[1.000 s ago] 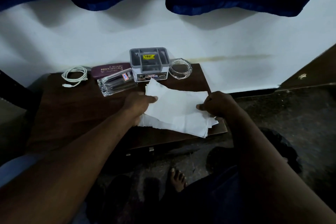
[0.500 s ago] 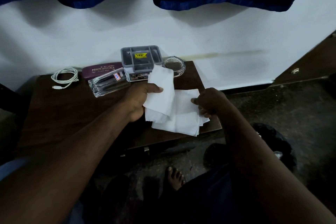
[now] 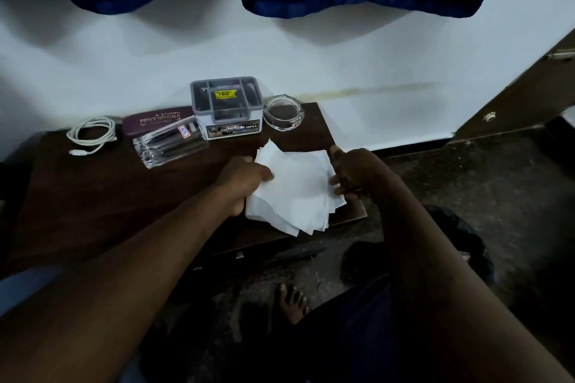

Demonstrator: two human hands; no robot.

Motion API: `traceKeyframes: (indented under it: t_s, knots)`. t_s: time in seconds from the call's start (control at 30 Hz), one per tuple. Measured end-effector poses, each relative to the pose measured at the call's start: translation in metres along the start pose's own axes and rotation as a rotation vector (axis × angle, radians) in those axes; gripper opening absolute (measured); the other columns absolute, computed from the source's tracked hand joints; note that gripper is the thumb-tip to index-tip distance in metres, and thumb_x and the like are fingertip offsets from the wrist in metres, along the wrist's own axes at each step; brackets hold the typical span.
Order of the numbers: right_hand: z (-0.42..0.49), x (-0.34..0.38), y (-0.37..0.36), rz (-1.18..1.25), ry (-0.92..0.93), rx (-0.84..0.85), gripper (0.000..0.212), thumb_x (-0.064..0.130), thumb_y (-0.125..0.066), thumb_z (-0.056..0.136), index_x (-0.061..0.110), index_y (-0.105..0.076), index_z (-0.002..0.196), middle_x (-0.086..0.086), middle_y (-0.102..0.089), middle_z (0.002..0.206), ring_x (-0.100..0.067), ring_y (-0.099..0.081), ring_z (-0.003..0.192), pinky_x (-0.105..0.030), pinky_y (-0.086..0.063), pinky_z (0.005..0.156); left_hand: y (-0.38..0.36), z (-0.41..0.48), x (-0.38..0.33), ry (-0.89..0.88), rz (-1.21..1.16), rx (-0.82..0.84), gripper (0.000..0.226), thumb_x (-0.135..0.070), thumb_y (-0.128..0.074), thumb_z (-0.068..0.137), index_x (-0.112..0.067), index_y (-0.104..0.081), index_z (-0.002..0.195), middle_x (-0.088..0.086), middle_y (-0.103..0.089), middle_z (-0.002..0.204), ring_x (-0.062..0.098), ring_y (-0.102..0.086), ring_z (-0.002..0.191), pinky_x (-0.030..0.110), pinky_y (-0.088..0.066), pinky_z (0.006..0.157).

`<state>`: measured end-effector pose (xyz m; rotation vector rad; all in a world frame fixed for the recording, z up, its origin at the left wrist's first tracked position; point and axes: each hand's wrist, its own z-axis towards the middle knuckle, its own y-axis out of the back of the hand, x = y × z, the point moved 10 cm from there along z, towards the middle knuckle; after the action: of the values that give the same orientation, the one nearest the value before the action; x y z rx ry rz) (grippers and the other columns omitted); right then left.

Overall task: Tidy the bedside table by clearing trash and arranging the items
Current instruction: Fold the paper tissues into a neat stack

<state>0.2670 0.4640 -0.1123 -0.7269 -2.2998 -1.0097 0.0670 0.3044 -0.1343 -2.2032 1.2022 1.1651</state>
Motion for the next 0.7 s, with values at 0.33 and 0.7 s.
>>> traceKeyframes:
  t_s: [0.33,0.7]
  knots:
    - [0.011,0.004,0.012,-0.233,0.076,-0.090,0.025,0.032,-0.063,0.094,0.012,-0.063,0.079,-0.010,-0.068,0.073,-0.028,-0.064,0.060,-0.036,-0.057,0.055,-0.008,0.000,0.010,0.034,-0.177,-0.065,0.026,0.016,-0.058,0.080,-0.009,-0.063,0.085,0.015,-0.070,0.088,0.033,-0.066,0.076,0.039,-0.056,0.071]
    - [0.007,-0.007,0.006,-0.206,0.064,-0.098,0.024,0.034,-0.071,0.088,0.010,-0.068,0.085,-0.013,-0.071,0.067,-0.023,-0.061,0.046,-0.032,-0.053,0.051,0.001,0.003,-0.006,-0.125,0.089,-0.133,0.026,0.000,-0.067,0.083,-0.012,-0.067,0.106,0.012,-0.073,0.109,0.031,-0.069,0.098,0.043,-0.058,0.088]
